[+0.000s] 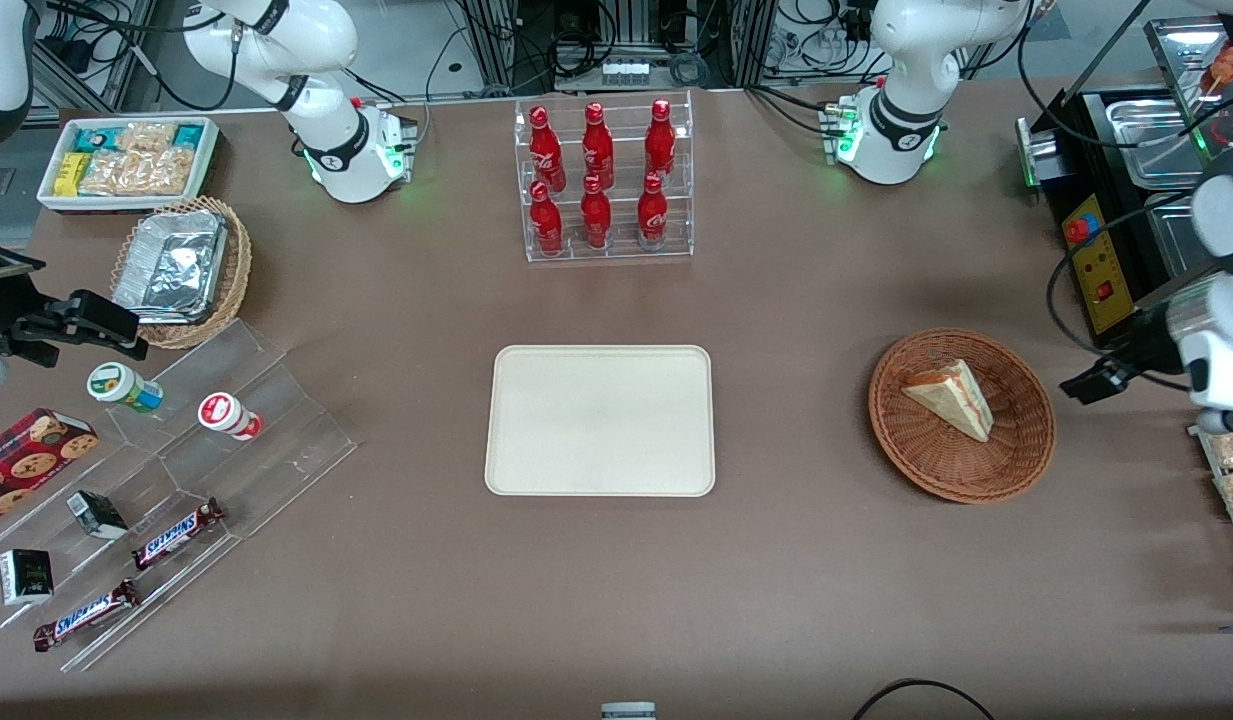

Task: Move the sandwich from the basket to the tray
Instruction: 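Close the left gripper on the wrapped sandwich and lift it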

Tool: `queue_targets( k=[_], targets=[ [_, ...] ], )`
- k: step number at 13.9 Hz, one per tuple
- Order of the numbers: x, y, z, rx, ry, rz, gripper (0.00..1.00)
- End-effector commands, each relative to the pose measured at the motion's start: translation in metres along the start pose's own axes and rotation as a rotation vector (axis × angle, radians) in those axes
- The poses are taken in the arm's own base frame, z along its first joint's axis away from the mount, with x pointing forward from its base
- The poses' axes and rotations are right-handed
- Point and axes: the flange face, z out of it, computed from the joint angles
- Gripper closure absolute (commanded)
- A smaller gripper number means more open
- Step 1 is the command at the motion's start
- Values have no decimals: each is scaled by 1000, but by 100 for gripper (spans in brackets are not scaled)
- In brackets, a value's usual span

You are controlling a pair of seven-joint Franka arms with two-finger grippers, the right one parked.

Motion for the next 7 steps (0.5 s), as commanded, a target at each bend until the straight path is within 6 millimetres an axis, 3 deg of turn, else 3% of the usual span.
queue_targets(
  k=[1,7],
  targets=[
    [-25,8,52,-16,7,-104,0],
    [-55,28,148,-63,50,-242,0]
  ],
)
